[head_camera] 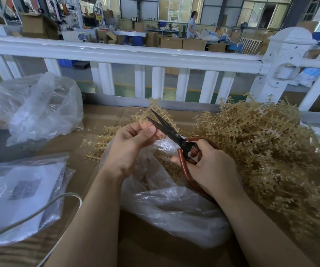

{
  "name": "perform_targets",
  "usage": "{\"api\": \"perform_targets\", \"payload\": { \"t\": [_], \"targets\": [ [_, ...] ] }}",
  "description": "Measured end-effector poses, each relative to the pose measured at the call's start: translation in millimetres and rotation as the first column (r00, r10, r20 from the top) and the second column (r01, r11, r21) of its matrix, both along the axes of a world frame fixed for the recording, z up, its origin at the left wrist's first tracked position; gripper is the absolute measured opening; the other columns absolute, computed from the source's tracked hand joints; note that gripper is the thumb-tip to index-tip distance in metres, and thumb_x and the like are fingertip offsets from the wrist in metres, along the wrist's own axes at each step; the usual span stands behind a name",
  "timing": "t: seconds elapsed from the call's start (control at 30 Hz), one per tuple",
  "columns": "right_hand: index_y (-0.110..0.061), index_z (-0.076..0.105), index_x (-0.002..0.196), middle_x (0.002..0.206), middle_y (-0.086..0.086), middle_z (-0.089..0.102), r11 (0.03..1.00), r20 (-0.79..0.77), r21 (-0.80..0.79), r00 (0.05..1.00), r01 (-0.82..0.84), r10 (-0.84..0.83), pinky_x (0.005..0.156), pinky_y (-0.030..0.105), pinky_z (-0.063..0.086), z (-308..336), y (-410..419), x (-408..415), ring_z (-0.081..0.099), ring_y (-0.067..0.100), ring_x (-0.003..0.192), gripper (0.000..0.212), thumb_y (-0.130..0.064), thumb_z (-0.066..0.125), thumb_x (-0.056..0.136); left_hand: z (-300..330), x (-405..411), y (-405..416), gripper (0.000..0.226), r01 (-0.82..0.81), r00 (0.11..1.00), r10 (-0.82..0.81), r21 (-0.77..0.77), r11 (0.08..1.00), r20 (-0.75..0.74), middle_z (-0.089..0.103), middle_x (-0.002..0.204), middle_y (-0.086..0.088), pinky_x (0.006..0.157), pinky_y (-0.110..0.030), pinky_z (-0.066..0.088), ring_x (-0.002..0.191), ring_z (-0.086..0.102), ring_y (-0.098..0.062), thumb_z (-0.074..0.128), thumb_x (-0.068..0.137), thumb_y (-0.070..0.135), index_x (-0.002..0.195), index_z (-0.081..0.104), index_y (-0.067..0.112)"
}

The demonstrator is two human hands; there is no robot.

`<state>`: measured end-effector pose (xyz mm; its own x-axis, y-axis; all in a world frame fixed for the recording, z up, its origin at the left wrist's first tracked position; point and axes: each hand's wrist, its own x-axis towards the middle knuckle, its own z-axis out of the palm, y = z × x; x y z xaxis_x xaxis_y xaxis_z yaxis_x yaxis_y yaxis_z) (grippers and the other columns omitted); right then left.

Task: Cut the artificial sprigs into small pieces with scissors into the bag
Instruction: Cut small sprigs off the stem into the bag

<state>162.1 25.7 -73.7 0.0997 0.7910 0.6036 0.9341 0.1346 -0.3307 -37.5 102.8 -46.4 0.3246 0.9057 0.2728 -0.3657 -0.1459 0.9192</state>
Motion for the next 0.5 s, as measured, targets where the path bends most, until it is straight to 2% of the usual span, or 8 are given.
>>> {"api": "perform_targets", "payload": {
  "t": [0.1, 0.17, 0.3, 0.4, 0.5],
  "targets": [
    [-0.033, 0.044, 0.087, 0.069, -0.02, 0.054, 0.999, 0.03, 0.011, 0.999, 0.039, -0.039, 0.046, 0.01, 0.032, 2.7, -1.0, -1.8, 0.053, 0.0, 0.056, 0.067, -0.097, 0.028, 0.076, 0.9, 1.4, -2.8, 0.014, -0.011, 0.998, 0.012, 0.017, 1.0, -0.062, 0.073, 0.085, -0.006, 0.086, -0.03, 0.052, 0.081, 0.066, -0.015, 0.066, 0.083, 0.014, 0.09, 0.069, 0.003],
    [-0.035, 0.041, 0.088, 0.07, -0.02, 0.053, 0.999, 0.045, 0.006, 0.998, 0.054, -0.054, 0.046, 0.011, 0.032, 3.9, -0.7, -2.2, 0.052, 0.001, 0.057, 0.065, -0.098, 0.028, 0.075, 1.4, 2.0, -4.4, 0.008, 0.011, 0.997, -0.011, -0.008, 1.0, -0.072, 0.073, 0.085, -0.003, 0.082, -0.025, 0.053, 0.081, 0.066, -0.013, 0.065, 0.083, 0.014, 0.086, 0.071, 0.009],
    [-0.035, 0.033, 0.082, 0.064, -0.02, 0.047, 0.998, 0.047, -0.008, 0.997, 0.062, -0.062, 0.043, 0.013, 0.028, 5.8, -0.5, -2.3, 0.047, -0.005, 0.053, 0.063, -0.097, 0.029, 0.075, 3.5, 2.6, -6.8, 0.011, 0.051, 0.995, -0.055, -0.056, 0.997, -0.081, 0.07, 0.081, 0.0, 0.086, -0.027, 0.05, 0.08, 0.063, -0.011, 0.067, 0.08, 0.02, 0.072, 0.074, 0.019],
    [-0.034, 0.032, 0.079, 0.06, -0.018, 0.047, 0.998, 0.044, -0.014, 0.997, 0.059, -0.058, 0.042, 0.014, 0.028, 6.3, -1.0, -2.7, 0.046, -0.005, 0.051, 0.064, -0.098, 0.028, 0.074, 4.8, 4.1, -7.1, 0.011, 0.047, 0.998, -0.052, -0.13, 0.99, -0.032, 0.072, 0.081, 0.001, 0.086, -0.028, 0.051, 0.08, 0.065, -0.01, 0.067, 0.076, 0.019, 0.069, 0.076, 0.019],
    [-0.033, 0.034, 0.078, 0.061, -0.018, 0.048, 0.998, 0.047, -0.01, 0.997, 0.056, -0.056, 0.042, 0.015, 0.03, 7.3, -0.7, -2.6, 0.048, -0.004, 0.052, 0.064, -0.097, 0.029, 0.073, 2.7, 6.4, -6.4, 0.008, 0.076, 0.996, -0.063, -0.241, 0.968, 0.062, 0.072, 0.083, -0.004, 0.079, -0.026, 0.056, 0.08, 0.069, -0.014, 0.067, 0.073, 0.014, 0.076, 0.074, 0.012]
  ]
}}
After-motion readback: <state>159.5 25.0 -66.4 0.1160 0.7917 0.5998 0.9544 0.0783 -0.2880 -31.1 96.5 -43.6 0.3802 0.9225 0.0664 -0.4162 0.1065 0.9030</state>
